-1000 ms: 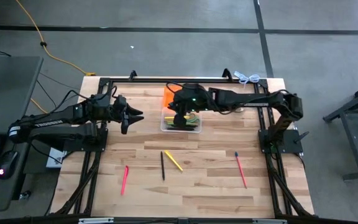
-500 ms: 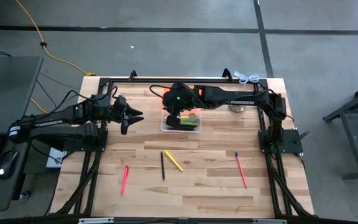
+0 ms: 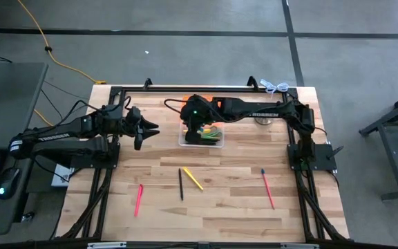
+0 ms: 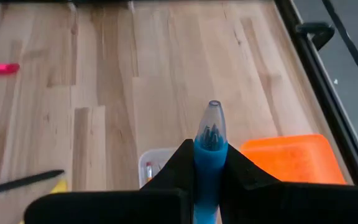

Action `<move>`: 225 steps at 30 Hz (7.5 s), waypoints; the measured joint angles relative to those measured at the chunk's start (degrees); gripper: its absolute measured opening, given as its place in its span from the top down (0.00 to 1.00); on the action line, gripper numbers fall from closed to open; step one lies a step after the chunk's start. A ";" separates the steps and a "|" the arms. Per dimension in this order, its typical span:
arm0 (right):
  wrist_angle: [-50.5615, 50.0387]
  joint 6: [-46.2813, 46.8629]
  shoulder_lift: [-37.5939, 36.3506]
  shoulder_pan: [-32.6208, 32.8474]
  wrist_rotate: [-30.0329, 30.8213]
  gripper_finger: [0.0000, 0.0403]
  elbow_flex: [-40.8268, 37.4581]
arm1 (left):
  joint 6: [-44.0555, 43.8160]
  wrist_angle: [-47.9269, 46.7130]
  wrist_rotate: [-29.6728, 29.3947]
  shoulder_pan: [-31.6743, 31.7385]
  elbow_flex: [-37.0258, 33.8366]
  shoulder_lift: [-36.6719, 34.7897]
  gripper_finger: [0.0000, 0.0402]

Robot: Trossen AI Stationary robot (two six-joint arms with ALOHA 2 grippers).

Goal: Pick & place school supplies into a supply box
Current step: Put the blue pen into the orange supply box, then put the pink pencil into the orange supply box

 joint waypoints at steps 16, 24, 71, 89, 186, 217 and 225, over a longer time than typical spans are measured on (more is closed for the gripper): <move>-5.41 -0.04 5.47 0.00 0.66 0.96 -0.02 | -0.01 -2.95 -0.14 0.00 0.06 -3.90 0.58; -7.71 -1.68 9.17 -0.15 4.83 0.96 -0.02 | -0.06 -4.28 -0.09 0.00 0.04 -4.13 0.58; -8.42 -2.54 14.39 -3.10 -0.73 0.88 -0.02 | 0.00 -4.58 0.00 0.00 0.00 -4.13 0.58; -9.41 -2.54 13.45 -3.08 -1.60 0.84 0.67 | 0.13 -4.56 1.39 -0.01 -0.02 -4.11 0.58; -20.96 90.61 -26.38 31.10 -16.82 0.87 -52.68 | -9.07 -11.99 2.68 -0.01 -0.02 -4.09 0.58; -8.26 97.87 -26.28 31.04 -15.89 0.73 -64.92 | -8.39 -13.72 2.88 -0.01 -0.02 -4.09 0.58; -7.76 99.98 -25.99 31.08 -14.54 0.73 -65.32 | -8.14 -13.72 2.86 -0.01 -0.02 -4.09 0.58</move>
